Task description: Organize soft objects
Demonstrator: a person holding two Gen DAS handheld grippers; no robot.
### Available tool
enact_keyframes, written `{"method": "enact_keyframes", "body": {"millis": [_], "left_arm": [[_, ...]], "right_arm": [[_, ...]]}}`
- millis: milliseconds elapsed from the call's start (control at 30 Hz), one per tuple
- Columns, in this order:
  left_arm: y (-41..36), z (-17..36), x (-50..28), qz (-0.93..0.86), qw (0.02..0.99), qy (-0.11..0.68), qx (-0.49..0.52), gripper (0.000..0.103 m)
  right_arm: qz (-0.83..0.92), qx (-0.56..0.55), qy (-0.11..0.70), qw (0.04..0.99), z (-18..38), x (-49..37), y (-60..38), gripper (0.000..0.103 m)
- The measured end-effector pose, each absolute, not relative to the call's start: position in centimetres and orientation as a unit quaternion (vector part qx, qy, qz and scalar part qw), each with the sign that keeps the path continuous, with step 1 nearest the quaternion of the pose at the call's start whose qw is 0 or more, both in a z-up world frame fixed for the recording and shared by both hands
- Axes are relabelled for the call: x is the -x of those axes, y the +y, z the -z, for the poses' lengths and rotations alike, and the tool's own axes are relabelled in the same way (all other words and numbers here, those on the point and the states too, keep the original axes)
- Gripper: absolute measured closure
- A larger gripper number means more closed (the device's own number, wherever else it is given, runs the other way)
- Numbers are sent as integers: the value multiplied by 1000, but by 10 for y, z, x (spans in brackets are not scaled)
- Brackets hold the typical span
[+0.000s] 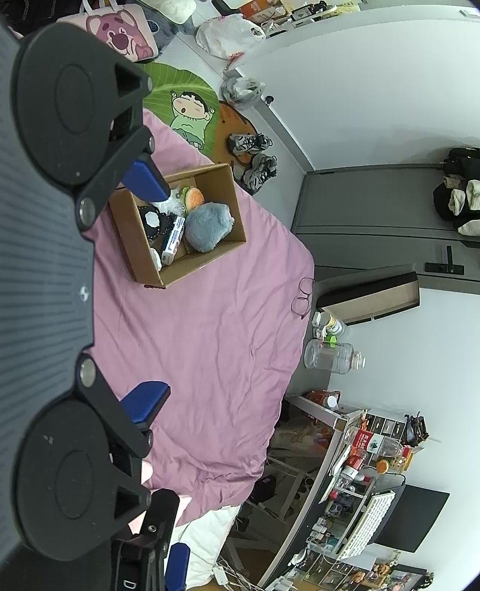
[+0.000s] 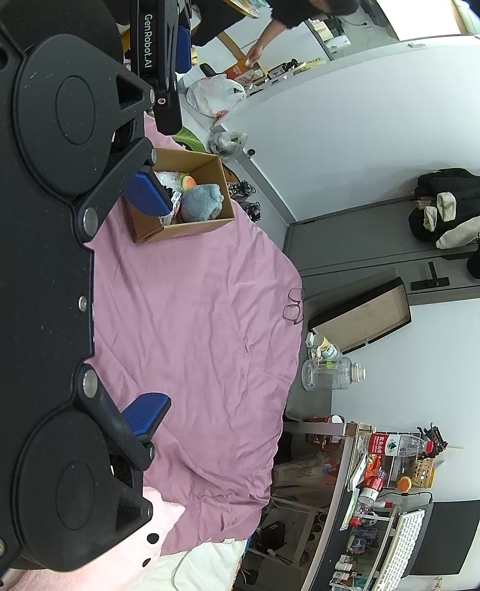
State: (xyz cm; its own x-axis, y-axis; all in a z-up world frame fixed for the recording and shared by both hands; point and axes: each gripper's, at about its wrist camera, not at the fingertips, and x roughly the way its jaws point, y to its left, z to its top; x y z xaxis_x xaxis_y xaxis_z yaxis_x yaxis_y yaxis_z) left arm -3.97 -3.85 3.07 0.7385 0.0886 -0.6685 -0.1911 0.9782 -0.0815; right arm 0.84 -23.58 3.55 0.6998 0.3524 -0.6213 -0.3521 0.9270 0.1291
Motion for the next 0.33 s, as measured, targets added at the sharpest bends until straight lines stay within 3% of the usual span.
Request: {"method": "enact_keyframes", "body": {"millis": [333], "left_arm": [[-39, -31, 41, -73, 931, 352, 69, 1]], "right_arm": [[-190, -2, 338, 922, -36, -8, -235, 0]]}}
